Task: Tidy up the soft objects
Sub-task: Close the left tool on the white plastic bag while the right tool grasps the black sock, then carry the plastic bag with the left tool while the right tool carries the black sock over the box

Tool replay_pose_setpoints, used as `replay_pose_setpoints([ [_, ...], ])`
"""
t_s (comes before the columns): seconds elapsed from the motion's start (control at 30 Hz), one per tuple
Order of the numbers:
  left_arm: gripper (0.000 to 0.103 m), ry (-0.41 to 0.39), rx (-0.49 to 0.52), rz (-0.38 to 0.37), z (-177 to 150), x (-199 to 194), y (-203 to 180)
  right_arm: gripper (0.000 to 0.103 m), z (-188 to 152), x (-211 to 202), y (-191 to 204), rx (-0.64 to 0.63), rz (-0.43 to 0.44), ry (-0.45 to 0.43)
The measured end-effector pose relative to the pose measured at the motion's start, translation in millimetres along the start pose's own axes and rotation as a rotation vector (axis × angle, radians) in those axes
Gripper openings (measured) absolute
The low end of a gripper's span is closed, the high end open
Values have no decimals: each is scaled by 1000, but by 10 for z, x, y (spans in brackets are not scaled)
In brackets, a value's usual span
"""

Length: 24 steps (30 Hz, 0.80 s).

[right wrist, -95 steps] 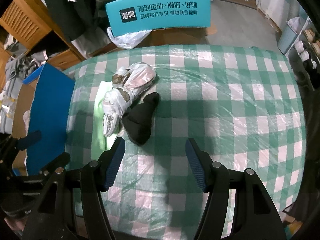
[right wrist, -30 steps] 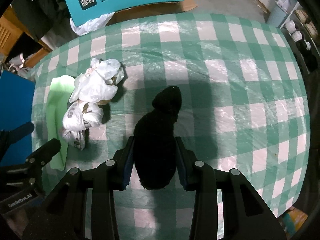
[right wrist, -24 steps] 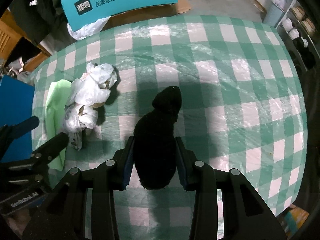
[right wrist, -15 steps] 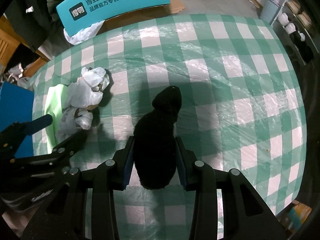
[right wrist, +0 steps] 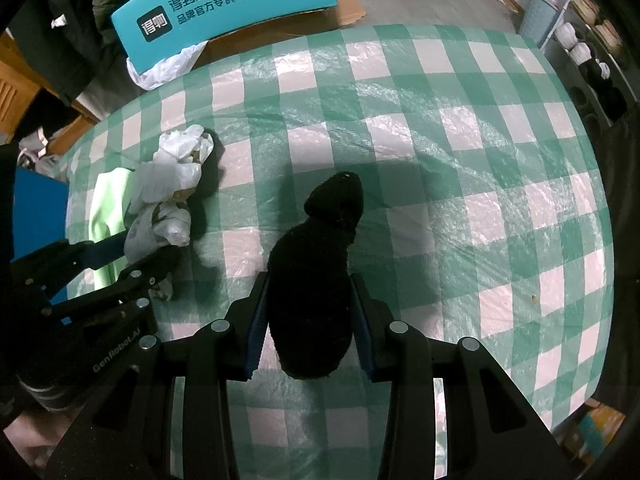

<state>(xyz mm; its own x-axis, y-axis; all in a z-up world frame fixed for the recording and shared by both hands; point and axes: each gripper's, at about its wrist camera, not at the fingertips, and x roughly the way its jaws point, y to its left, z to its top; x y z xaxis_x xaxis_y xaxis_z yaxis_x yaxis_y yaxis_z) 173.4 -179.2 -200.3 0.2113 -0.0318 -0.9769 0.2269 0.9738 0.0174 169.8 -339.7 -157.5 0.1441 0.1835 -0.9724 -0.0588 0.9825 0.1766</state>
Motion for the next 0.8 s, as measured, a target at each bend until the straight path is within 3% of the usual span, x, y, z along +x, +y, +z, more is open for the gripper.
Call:
replay_pose_setpoints([
  [0.8,32,-125,57,49,-278,-665,-39,37,-111,-378,218,-93,-32,-72],
])
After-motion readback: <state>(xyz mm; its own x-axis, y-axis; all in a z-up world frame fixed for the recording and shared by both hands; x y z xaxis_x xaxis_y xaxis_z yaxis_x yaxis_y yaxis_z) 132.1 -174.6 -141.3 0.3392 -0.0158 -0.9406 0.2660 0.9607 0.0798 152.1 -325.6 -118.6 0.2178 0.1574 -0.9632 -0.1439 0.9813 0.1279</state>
